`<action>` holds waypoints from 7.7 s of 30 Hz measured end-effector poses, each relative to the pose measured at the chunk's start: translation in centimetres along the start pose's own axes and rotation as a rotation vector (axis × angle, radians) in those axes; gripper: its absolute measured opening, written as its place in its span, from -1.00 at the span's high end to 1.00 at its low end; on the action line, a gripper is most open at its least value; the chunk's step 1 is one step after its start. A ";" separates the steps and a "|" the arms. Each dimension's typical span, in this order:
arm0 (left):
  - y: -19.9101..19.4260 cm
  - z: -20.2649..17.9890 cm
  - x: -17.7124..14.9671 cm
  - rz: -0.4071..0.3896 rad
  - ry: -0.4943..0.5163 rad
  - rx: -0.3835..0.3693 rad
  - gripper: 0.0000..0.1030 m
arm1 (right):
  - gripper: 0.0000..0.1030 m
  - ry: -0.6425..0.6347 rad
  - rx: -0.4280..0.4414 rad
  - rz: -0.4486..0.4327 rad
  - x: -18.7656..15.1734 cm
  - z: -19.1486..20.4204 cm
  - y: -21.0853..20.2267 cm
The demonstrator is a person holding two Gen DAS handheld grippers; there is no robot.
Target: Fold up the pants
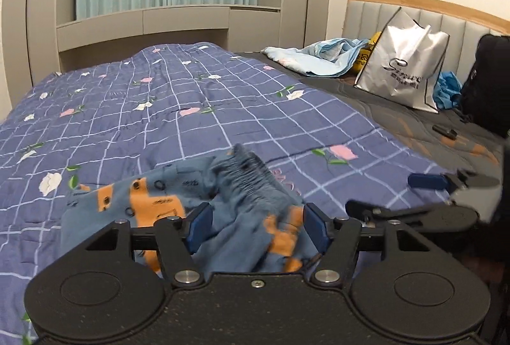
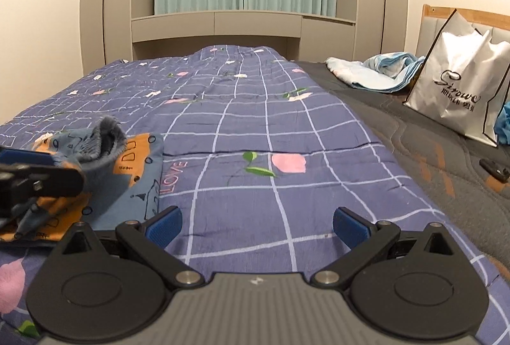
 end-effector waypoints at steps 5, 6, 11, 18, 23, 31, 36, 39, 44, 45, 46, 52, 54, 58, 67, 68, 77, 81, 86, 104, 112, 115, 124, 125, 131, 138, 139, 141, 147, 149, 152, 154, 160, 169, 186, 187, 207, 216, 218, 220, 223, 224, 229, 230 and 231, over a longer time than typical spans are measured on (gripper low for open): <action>-1.0 1.3 -2.1 0.036 0.011 0.032 -0.27 | -1.00 -0.002 0.002 0.019 -0.4 0.4 0.6; -1.3 1.3 -2.3 0.029 0.017 0.035 -0.29 | -1.00 -0.003 0.001 0.017 -0.5 0.4 0.6; -2.0 0.8 -3.0 0.009 0.045 0.038 -0.32 | -1.00 0.014 0.025 -0.008 -0.2 0.5 0.2; -1.7 0.2 -2.8 0.013 0.102 0.039 -0.09 | -1.00 0.126 0.243 -0.015 1.6 1.3 0.2; -1.5 0.2 -2.5 0.014 0.092 0.040 0.15 | -0.99 0.087 0.400 0.005 3.7 3.9 1.7; -1.2 -0.2 -2.7 0.020 0.089 0.011 0.64 | -0.27 0.070 0.542 0.037 5.8 7.9 4.1; -1.3 0.2 -2.3 0.011 0.053 0.000 0.87 | 0.37 0.107 0.544 0.065 5.5 8.4 5.1; -1.7 0.1 -1.9 0.000 0.046 -0.006 0.90 | 0.60 0.128 0.546 0.049 5.5 7.9 4.6; -2.5 -0.6 -1.1 -0.023 0.047 -0.024 0.91 | 0.77 0.132 0.534 0.012 6.2 7.1 3.0; -2.7 -0.8 -0.9 -0.029 0.047 -0.033 0.91 | 0.77 0.138 0.530 0.002 6.5 6.9 2.7; -2.7 -1.0 -0.8 -0.032 0.050 -0.039 0.91 | 0.77 0.145 0.525 -0.007 6.7 6.6 2.4; -1.6 -0.9 -2.1 0.020 0.009 -0.063 0.82 | 0.77 0.148 0.465 0.033 5.7 5.6 2.9; -1.9 -0.3 -2.1 0.016 -0.048 -0.083 0.61 | 0.75 0.140 0.456 0.046 5.2 5.6 3.2; -3.3 1.2 -1.3 -0.027 -0.110 -0.082 0.07 | 0.48 0.117 0.414 0.041 4.4 5.7 3.0; -5.2 8.5 -1.8 -0.044 -0.295 0.142 -0.56 | -0.62 0.049 0.335 -0.014 4.0 6.5 1.3; -5.2 9.3 -2.2 -0.029 -0.319 0.161 -0.59 | -0.68 0.039 0.330 -0.018 3.8 6.7 1.0; -5.2 13.0 -7.1 0.079 -0.421 0.208 -0.95 | -1.00 -0.057 0.209 -0.009 0.9 6.1 -0.1; -5.9 13.1 -7.0 0.078 -0.385 0.212 -0.98 | -1.00 -0.034 0.221 -0.021 0.6 5.8 -0.6; -5.8 14.2 -4.8 0.022 -0.434 0.220 -0.99 | -1.00 -0.085 0.231 -0.085 3.0 6.5 -0.9; 4.0 18.9 -1.6 0.082 -0.455 0.258 -0.99 | -1.00 -0.131 0.162 0.004 5.1 6.9 8.4; 1.5 18.1 -2.1 0.063 -0.484 0.279 -0.99 | -1.00 -0.056 0.225 -0.076 5.6 5.8 5.9; 0.1 17.1 -2.4 0.066 -0.476 0.270 -0.99 | -1.00 -0.033 0.278 -0.095 5.0 6.2 3.4; -3.9 12.8 -5.6 0.100 -0.398 0.222 -0.99 | -1.00 -0.059 0.250 -0.004 1.1 7.2 -0.4; -4.2 12.6 -6.0 0.101 -0.397 0.223 -0.99 | -1.00 -0.049 0.244 0.002 0.8 7.0 -0.7; -5.9 12.0 -7.0 0.094 -0.395 0.229 -0.99 | -1.00 -0.033 0.231 0.040 0.1 6.3 -1.8; -7.3 11.4 -7.6 0.106 -0.388 0.235 -0.99 | -1.00 -0.063 0.207 0.074 -0.2 6.4 -3.1; -7.4 11.3 -7.7 0.106 -0.384 0.236 -0.99 | -1.00 -0.060 0.209 0.073 -0.2 6.4 -3.2; -7.8 11.2 -7.6 0.105 -0.380 0.237 -0.99 | -1.00 -0.051 0.210 0.072 -0.1 6.3 -3.5; -8.3 11.4 -7.0 0.089 -0.391 0.244 -0.99 | -1.00 -0.051 0.216 0.060 0.4 6.2 -4.0; -8.4 11.6 -6.8 0.083 -0.393 0.248 -0.99 | -1.00 -0.053 0.218 0.056 0.6 6.3 -4.1; -8.4 11.9 -6.2 0.074 -0.399 0.247 -0.99 | -1.00 -0.047 0.237 0.045 1.0 6.3 -4.4; -8.2 12.1 -5.8 0.067 -0.404 0.237 -0.99 | -1.00 -0.038 0.270 0.021 1.5 6.4 -4.7; -6.5 12.7 -4.8 0.056 -0.438 0.204 -0.99 | -1.00 -0.039 0.375 -0.007 3.1 6.6 -3.4; -3.1 12.7 -3.4 0.041 -0.419 0.180 -0.99 | -1.00 -0.110 0.535 0.041 5.3 8.1 2.1; -0.3 14.0 -4.7 0.070 -0.467 0.146 -0.99 | -1.00 -0.049 0.637 0.148 5.2 9.0 9.9; -0.2 14.0 -4.6 0.070 -0.463 0.147 -0.99 | -1.00 -0.046 0.639 0.146 5.1 8.9 9.9; -1.0 14.0 -5.6 0.088 -0.479 0.091 -0.99 | -0.61 0.058 0.761 0.149 5.6 8.0 9.5; -1.9 14.9 -5.3 0.075 -0.582 0.056 -0.58 | -0.16 0.101 0.760 0.176 5.9 7.2 9.5; -2.0 14.8 -5.1 0.078 -0.596 0.034 -0.47 | -0.10 0.125 0.760 0.177 5.8 7.1 9.4; -2.0 14.6 -5.0 0.086 -0.588 0.029 -0.30 | 0.01 0.151 0.761 0.177 5.8 7.0 9.3; -2.1 14.3 -4.8 0.095 -0.572 0.043 -0.05 | 0.25 0.151 0.742 0.174 5.8 6.8 9.1; -2.1 14.2 -4.7 0.096 -0.571 0.048 0.04 | 0.30 0.142 0.734 0.175 5.8 6.9 8.9; -2.5 14.3 -4.4 0.094 -0.567 0.075 0.42 | 0.42 0.077 0.671 0.139 6.2 7.7 7.7; -2.7 14.4 -4.3 0.091 -0.567 0.082 0.56 | 0.45 0.070 0.659 0.126 6.3 7.8 7.4; -2.8 14.5 -4.1 0.087 -0.565 0.086 0.62 | 0.47 0.070 0.651 0.113 6.4 7.9 7.0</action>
Point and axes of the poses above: each gripper's, at about its wrist camera, not at the fingertips, and y roughly the way its jaws point, z to its left, x to its top, the point moved 8 cm from there along y, roughly the way its jaws point, and after that the axes turned 4 degrees about -y, right-handed, at the moved point
